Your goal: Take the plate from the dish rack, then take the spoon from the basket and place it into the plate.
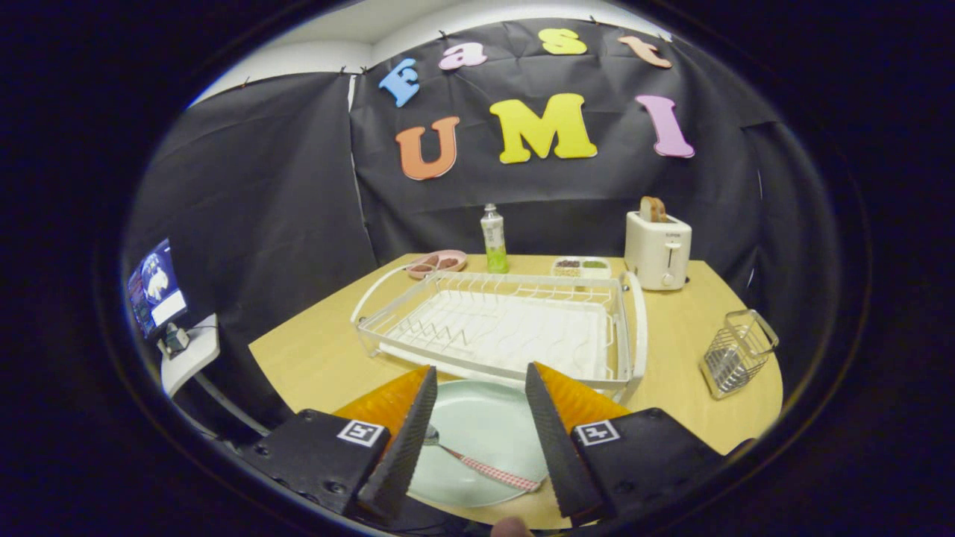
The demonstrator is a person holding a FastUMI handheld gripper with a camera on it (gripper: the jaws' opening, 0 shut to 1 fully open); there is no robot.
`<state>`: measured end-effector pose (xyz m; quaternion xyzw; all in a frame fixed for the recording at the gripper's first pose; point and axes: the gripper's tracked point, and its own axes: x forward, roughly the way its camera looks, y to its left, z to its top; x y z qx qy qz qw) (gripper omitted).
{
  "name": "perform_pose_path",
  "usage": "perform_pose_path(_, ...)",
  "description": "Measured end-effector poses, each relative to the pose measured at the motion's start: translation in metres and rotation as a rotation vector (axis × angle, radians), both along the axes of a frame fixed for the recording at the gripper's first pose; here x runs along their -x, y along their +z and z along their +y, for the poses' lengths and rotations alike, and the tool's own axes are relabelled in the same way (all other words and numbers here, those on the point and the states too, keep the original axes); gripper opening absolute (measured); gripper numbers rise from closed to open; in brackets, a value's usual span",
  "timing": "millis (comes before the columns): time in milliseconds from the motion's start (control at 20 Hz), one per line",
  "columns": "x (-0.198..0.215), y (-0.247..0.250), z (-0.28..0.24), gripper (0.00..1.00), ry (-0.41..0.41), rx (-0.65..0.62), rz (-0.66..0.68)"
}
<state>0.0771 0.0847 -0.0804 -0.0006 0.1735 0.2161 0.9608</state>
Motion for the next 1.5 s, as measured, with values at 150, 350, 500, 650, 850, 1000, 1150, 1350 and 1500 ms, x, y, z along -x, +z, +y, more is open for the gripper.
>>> perform_pose_path(150, 0.001, 0.015, -0.013, 0.96, -0.073, 0.001, -0.091)
perform_pose_path(350, 0.015, 0.033, -0.039, 1.0, -0.179, -0.015, -0.197)
perform_pose_path(500, 0.031, 0.048, -0.056, 1.0, -0.25, -0.006, -0.288)
perform_pose_path(650, 0.056, 0.058, -0.065, 1.0, -0.291, -0.007, -0.344)
perform_pose_path(850, 0.084, 0.066, -0.074, 1.0, -0.356, -0.015, -0.401)
perform_pose_path(1000, 0.099, 0.064, -0.077, 1.0, -0.386, -0.025, -0.405)
perform_pose_path(1150, 0.105, 0.058, -0.078, 1.0, -0.407, -0.025, -0.396)
perform_pose_path(1350, 0.111, 0.052, -0.068, 1.0, -0.402, -0.036, -0.378)
perform_pose_path(1500, 0.118, 0.054, -0.062, 1.0, -0.402, -0.023, -0.394)
